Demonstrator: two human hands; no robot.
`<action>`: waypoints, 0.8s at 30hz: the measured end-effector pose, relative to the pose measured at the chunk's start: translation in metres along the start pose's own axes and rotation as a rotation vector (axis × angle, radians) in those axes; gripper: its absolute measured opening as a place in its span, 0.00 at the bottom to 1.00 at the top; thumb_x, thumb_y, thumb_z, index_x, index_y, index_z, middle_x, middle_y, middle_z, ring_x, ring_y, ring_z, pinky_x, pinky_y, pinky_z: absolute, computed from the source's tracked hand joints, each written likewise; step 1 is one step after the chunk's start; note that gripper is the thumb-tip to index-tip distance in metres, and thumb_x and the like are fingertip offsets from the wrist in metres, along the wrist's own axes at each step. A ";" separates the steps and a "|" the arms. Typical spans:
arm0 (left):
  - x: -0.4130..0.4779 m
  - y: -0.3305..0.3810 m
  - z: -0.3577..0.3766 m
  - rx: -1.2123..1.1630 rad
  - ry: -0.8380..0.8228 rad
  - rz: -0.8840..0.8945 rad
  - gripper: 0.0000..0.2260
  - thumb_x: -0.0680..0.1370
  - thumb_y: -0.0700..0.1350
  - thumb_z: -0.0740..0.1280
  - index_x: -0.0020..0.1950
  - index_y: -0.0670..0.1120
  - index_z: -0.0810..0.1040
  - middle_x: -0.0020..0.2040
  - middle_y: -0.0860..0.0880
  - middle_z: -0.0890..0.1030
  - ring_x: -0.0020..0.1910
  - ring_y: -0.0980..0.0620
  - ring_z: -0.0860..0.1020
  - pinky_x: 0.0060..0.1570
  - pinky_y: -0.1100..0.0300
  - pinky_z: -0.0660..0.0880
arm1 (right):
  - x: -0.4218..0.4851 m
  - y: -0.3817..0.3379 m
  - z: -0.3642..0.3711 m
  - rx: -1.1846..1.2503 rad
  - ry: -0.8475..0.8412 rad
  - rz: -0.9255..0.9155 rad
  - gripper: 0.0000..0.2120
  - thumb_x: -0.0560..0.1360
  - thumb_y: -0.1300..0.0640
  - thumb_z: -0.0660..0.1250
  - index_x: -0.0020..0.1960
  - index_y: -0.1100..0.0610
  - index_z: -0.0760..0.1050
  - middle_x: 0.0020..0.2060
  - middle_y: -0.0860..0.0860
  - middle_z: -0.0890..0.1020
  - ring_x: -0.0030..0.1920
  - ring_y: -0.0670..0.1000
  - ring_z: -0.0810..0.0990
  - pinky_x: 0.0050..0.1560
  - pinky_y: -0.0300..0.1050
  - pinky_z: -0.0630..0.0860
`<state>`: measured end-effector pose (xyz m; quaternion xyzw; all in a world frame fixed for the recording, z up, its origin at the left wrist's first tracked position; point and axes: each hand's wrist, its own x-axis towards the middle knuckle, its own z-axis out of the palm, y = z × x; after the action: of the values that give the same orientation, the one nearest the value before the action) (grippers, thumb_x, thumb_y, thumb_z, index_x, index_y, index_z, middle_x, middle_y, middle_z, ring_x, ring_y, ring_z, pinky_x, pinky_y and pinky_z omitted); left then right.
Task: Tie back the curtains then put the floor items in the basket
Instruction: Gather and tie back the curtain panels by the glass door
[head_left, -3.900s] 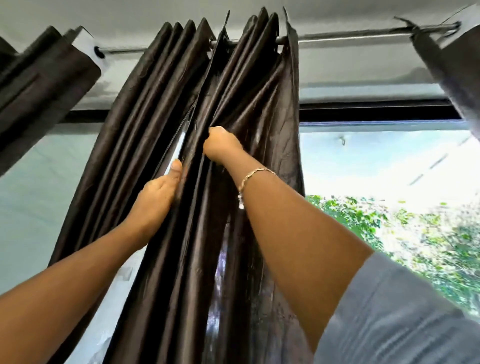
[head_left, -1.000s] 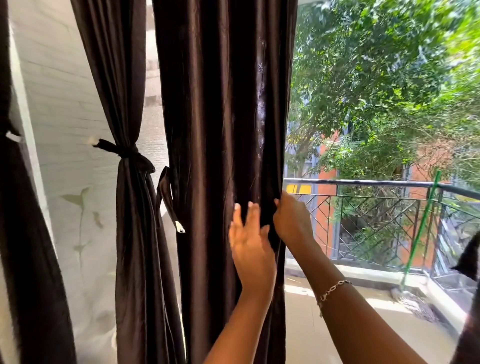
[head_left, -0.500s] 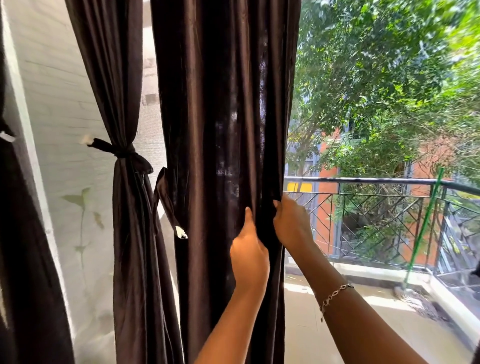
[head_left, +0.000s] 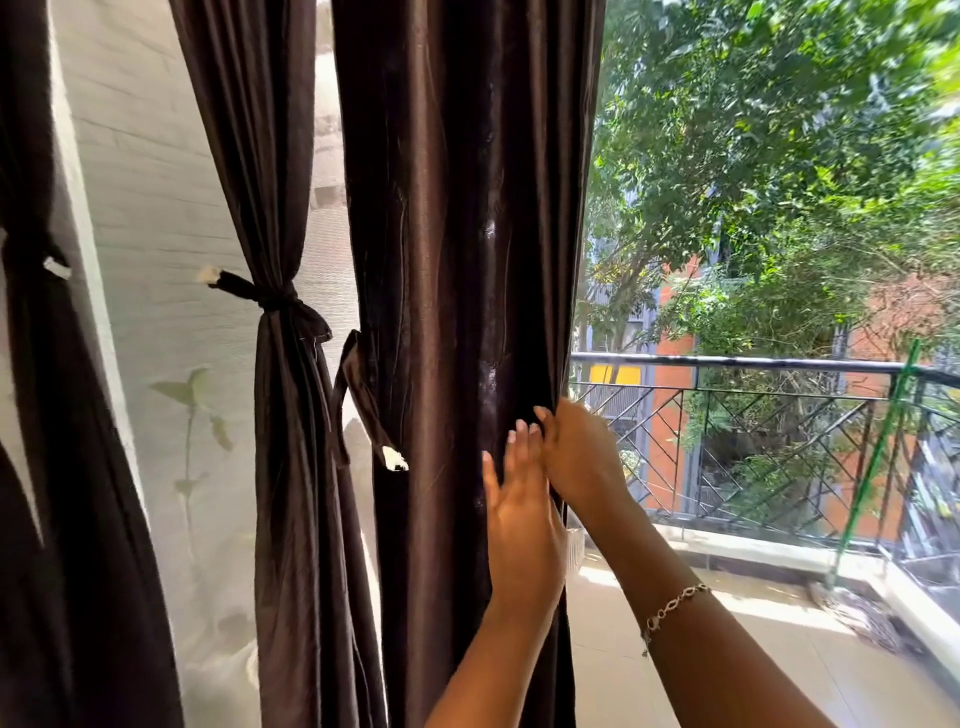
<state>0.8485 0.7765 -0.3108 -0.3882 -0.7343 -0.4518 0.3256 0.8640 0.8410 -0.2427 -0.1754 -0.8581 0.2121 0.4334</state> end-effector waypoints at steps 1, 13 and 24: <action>-0.004 -0.004 -0.005 0.058 0.120 0.082 0.22 0.76 0.36 0.62 0.70 0.37 0.65 0.71 0.41 0.67 0.72 0.41 0.64 0.74 0.47 0.50 | 0.000 0.000 0.001 -0.021 0.005 -0.010 0.12 0.80 0.57 0.56 0.46 0.62 0.73 0.42 0.60 0.81 0.43 0.59 0.79 0.38 0.43 0.66; 0.009 -0.021 -0.046 -0.156 0.415 -0.173 0.22 0.76 0.30 0.61 0.71 0.38 0.64 0.62 0.39 0.77 0.59 0.43 0.78 0.60 0.59 0.73 | -0.008 0.000 0.001 -0.053 0.053 -0.017 0.10 0.80 0.57 0.55 0.44 0.60 0.70 0.36 0.58 0.79 0.40 0.60 0.80 0.35 0.43 0.65; -0.001 0.000 -0.007 -0.112 0.030 -0.165 0.26 0.76 0.34 0.61 0.73 0.45 0.61 0.57 0.44 0.81 0.47 0.45 0.82 0.49 0.61 0.75 | -0.007 -0.014 -0.001 0.189 -0.100 0.047 0.33 0.71 0.32 0.47 0.38 0.60 0.74 0.32 0.54 0.78 0.36 0.53 0.78 0.33 0.42 0.67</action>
<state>0.8501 0.7701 -0.3092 -0.3374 -0.7323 -0.5232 0.2761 0.8672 0.8260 -0.2400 -0.1431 -0.8504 0.3110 0.3995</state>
